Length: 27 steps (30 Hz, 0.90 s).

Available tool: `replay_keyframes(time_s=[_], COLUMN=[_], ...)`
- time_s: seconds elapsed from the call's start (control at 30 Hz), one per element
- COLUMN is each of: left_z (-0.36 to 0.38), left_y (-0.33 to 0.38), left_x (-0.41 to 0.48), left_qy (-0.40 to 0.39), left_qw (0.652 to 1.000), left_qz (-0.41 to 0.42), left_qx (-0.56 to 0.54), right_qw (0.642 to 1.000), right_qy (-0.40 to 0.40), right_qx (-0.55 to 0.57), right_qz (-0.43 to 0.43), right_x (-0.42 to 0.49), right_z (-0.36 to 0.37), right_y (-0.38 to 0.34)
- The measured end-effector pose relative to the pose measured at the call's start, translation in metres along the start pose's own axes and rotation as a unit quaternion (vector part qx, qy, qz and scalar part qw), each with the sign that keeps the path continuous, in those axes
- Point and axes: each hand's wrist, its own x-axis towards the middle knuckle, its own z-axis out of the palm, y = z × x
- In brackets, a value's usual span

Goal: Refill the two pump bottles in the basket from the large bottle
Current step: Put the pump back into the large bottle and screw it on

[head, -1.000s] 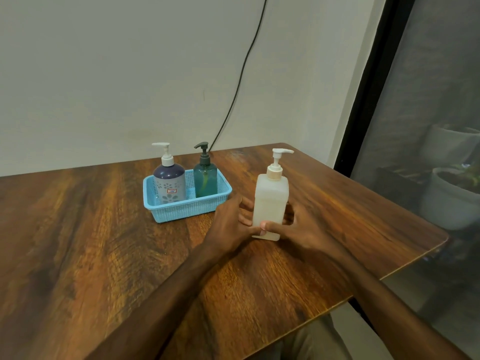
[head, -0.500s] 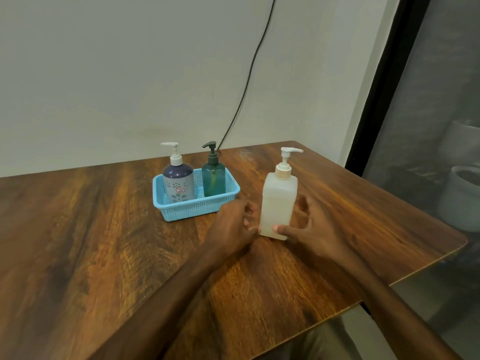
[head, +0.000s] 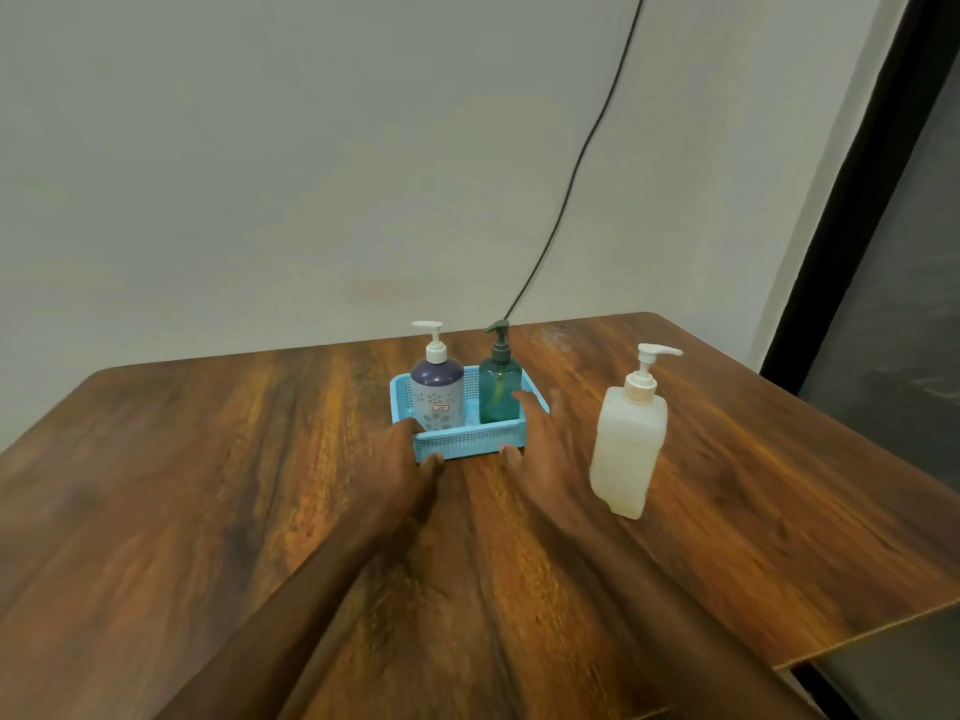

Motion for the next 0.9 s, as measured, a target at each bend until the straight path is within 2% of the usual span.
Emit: replay_keyframes(time_s=[0.07,0.2,0.37,0.7,0.8,0.9], left_z=[-0.004,-0.005,0.000,0.006,0.008,0.011], left_y=[-0.003,-0.006,-0.015,-0.019,-0.018,-0.009], left_x=[0.007,0.017,0.041,0.102,0.099,0.077], left_qy=[0.016,0.033,0.029,0.007,-0.001,0.034], left_qw=[0.999,0.998,0.998,0.999,0.999,0.998], left_qz=[-0.007,0.002,-0.003,-0.033,-0.038,-0.036], left_qx=[-0.041,-0.060,-0.064,-0.039,-0.030,-0.036], right_qw=[0.999,0.996,0.997,0.996,0.997,0.997], right_qy=[-0.021,0.083,0.070,0.069,0.057,0.056], right_qx=[0.039,0.030,0.038,0.061,0.047,0.044], right_qz=[0.015,0.021,-0.005,0.022,0.018,-0.008], right_x=[0.019,0.035,0.054,0.114,0.110,0.088], right_z=[0.010,0.016,0.015,0.030,0.031,0.030], right_y=[0.004,-0.001,-0.009,-0.019,-0.019,-0.018])
